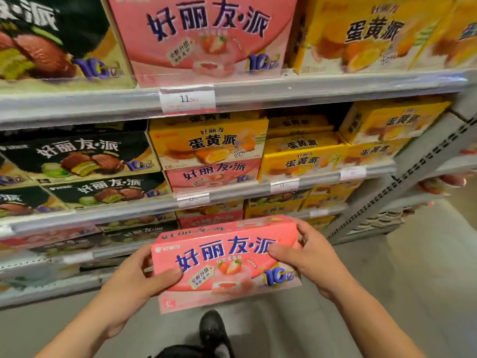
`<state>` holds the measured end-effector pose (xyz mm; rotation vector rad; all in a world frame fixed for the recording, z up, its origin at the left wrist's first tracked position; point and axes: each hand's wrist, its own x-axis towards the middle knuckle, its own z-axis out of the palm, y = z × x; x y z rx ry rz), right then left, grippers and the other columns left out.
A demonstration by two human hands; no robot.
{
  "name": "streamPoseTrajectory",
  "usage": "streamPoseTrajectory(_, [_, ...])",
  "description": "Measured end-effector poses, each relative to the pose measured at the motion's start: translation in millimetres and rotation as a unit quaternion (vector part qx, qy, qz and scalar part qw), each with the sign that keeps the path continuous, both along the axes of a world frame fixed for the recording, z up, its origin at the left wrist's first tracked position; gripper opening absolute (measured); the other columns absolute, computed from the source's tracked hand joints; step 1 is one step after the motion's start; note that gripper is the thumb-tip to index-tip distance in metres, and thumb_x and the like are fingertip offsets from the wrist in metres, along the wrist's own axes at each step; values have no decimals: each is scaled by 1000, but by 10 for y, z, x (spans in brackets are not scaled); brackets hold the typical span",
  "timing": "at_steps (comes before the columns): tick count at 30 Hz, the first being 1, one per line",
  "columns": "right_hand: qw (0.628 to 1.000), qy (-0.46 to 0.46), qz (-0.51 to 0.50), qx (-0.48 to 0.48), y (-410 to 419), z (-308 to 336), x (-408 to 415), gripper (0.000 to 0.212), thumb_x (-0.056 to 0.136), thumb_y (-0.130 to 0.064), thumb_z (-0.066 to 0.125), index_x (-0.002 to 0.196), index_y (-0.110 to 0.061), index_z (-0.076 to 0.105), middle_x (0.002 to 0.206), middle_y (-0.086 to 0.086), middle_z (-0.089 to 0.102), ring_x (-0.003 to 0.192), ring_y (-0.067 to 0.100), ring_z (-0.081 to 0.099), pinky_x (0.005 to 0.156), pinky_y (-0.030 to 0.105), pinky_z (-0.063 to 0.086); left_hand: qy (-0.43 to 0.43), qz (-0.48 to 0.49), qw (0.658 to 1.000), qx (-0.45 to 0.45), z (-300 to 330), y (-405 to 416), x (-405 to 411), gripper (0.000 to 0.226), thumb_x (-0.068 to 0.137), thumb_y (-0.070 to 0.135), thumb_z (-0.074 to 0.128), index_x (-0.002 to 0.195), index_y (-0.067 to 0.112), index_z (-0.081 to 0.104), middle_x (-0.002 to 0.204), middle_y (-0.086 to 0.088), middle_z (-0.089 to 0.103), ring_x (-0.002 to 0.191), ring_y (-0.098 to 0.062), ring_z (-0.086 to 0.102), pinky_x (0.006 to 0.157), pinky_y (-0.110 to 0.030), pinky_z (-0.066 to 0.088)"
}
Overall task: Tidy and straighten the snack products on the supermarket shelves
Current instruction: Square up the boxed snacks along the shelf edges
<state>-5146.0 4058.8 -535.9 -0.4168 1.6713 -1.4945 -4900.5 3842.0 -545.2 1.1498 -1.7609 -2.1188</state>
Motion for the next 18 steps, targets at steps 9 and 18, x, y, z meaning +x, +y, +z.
streamPoseTrajectory(9, [969,238,-67,12,-1094,506,-1106,52,80,-29,78,125,-25,53,118,-11,62,104,-3,60,79,13,50,52,68,996,2,-230,-388,-417,66,61,9,82,122,22,60,107,-6,75,95,-23,73,68,-27,60])
streamPoseTrajectory(18, [950,279,25,136,-1758,533,-1507,45,63,-50,85,63,-22,50,57,-8,46,53,7,46,42,17,33,46,105,993,-5,-193,-395,-683,66,56,10,86,115,25,60,101,-2,76,87,-20,74,61,-23,58])
